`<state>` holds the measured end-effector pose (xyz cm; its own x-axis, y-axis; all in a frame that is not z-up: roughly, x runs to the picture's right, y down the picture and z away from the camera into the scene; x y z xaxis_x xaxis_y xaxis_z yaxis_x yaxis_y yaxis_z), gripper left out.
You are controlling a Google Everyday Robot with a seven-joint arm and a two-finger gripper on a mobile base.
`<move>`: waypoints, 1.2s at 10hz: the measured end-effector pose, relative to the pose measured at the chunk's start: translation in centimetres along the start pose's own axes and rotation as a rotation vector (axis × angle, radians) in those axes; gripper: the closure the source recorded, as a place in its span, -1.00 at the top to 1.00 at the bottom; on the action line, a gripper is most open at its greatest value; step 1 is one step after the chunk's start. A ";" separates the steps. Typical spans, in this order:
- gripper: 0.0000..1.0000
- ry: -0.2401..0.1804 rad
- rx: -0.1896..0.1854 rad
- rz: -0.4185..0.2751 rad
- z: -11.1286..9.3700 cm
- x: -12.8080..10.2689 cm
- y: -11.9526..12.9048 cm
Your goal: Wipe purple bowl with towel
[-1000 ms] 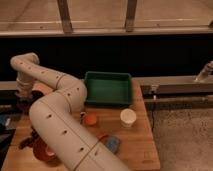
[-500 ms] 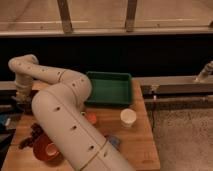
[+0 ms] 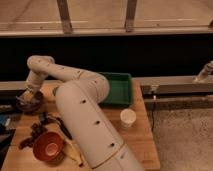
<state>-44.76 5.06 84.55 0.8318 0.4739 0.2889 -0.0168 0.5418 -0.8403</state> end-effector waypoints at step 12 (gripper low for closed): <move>-1.00 0.045 -0.037 -0.087 2.0 -3.4 -0.7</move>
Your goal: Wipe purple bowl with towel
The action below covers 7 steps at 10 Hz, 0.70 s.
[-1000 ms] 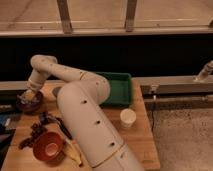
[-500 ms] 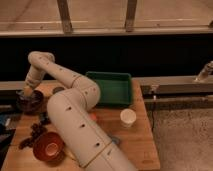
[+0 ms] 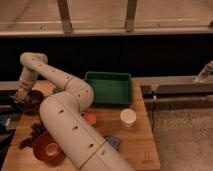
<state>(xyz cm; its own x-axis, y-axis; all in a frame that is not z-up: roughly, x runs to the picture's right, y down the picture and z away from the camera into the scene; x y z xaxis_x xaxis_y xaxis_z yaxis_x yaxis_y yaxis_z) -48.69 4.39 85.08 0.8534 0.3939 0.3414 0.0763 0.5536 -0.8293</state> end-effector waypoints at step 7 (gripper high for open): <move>-1.00 0.044 0.096 0.092 -4.9 6.2 1.6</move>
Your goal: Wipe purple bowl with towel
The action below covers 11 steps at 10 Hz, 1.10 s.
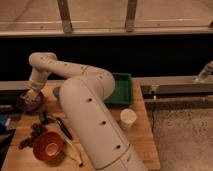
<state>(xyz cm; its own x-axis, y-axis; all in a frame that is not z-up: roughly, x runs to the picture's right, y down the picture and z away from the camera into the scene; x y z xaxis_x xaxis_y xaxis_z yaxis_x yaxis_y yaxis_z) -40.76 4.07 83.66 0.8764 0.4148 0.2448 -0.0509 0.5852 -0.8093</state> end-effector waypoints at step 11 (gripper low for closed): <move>-1.00 0.021 0.036 -0.084 3.2 -5.1 -1.9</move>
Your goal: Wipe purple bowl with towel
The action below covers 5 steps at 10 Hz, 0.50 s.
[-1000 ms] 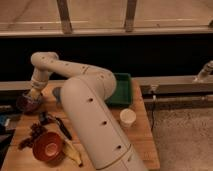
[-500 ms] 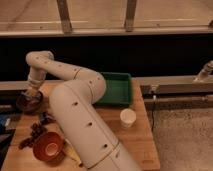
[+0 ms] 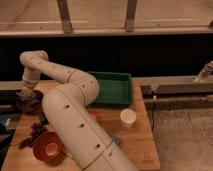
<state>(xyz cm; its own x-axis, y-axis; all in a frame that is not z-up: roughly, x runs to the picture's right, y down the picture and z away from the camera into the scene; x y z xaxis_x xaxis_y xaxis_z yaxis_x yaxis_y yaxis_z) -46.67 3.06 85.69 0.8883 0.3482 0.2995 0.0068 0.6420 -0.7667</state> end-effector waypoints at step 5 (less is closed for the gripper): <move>-1.00 0.029 -0.015 0.003 -1.9 3.1 3.5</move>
<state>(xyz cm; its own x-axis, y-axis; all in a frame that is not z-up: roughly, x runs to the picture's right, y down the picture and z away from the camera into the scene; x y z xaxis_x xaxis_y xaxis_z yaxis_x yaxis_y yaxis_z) -43.01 5.14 82.84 0.9011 0.3302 0.2809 0.0107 0.6308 -0.7758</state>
